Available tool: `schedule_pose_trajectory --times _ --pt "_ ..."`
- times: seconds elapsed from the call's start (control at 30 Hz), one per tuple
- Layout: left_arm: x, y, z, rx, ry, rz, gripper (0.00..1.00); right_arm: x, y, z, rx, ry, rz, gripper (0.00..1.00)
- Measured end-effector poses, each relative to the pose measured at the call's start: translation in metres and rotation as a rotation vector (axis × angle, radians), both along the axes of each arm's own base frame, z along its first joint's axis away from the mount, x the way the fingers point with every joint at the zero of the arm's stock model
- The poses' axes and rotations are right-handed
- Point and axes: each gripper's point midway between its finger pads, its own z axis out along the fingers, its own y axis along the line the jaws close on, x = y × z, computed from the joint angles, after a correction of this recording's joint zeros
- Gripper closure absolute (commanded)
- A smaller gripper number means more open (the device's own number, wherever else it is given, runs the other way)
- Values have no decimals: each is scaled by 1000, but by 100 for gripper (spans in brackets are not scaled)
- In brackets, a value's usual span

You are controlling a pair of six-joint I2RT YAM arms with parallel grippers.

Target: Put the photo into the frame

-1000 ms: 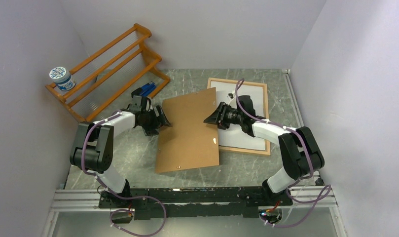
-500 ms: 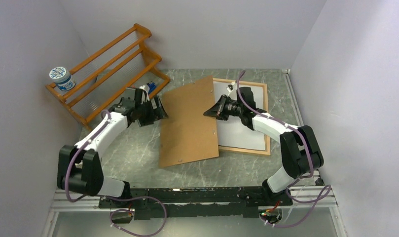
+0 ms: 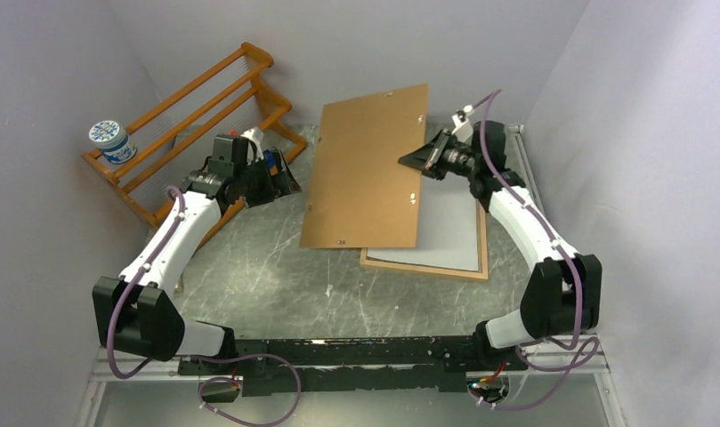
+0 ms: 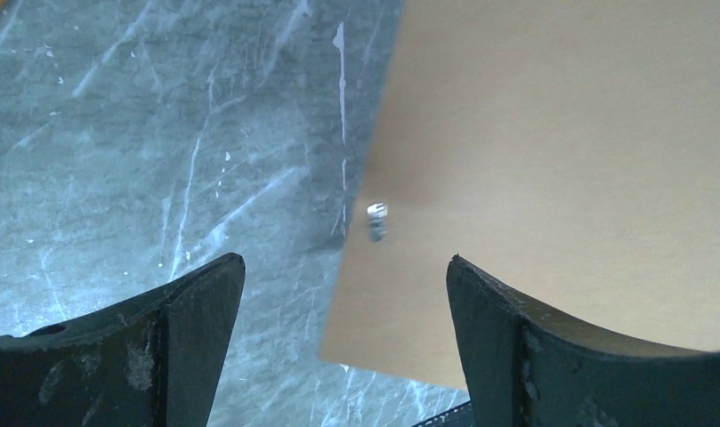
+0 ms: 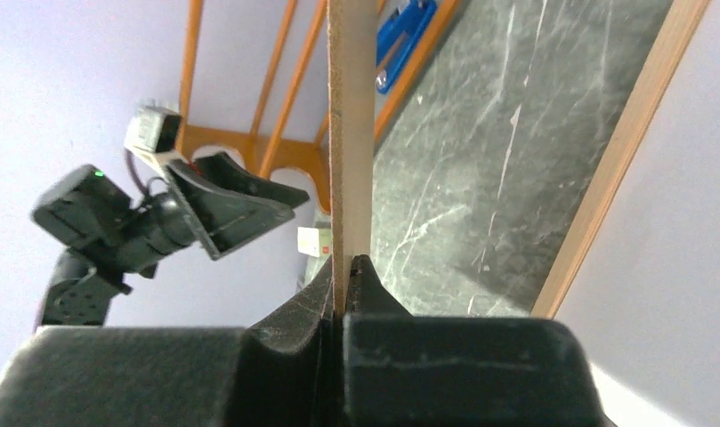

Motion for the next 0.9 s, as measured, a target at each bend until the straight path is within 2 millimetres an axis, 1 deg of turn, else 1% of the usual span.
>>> schedule_pose_trajectory --times 0.1,0.17,0.3,0.43,0.5,0.57,0.6,0.63,0.67,0.7,0.83,0.9 --pt "0 -2 -6 -5 23 -10 12 1 -22 22 -15 -22 -31 100" --pt "0 -5 -10 -11 43 -20 11 0 -34 29 -35 -28 -52 100" --pt "2 -12 -16 -36 74 -46 10 -12 -50 32 -81 -19 -69 100" --pt "9 -25 -17 -83 90 -96 12 -25 -65 27 -121 8 -83 100" --pt "15 -33 -19 -107 107 -122 14 -26 -78 24 -136 20 -104 100" --pt "21 -40 -26 -130 134 -148 14 -25 -96 19 -153 35 -137 100" --pt "24 -44 -32 -142 152 -161 14 -24 -105 16 -161 44 -155 100" --pt "26 -47 -38 -151 170 -172 14 -23 -118 14 -174 58 -179 100" --pt "27 -49 -44 -156 186 -179 14 -21 -126 12 -183 66 -192 100" --pt "27 -52 -51 -162 211 -189 15 -18 -139 10 -193 81 -214 100" --pt "33 -67 -66 -175 257 -231 16 -5 -169 3 -219 107 -259 100" --pt "38 -76 -68 -181 263 -255 17 -2 -178 -3 -223 129 -261 100"
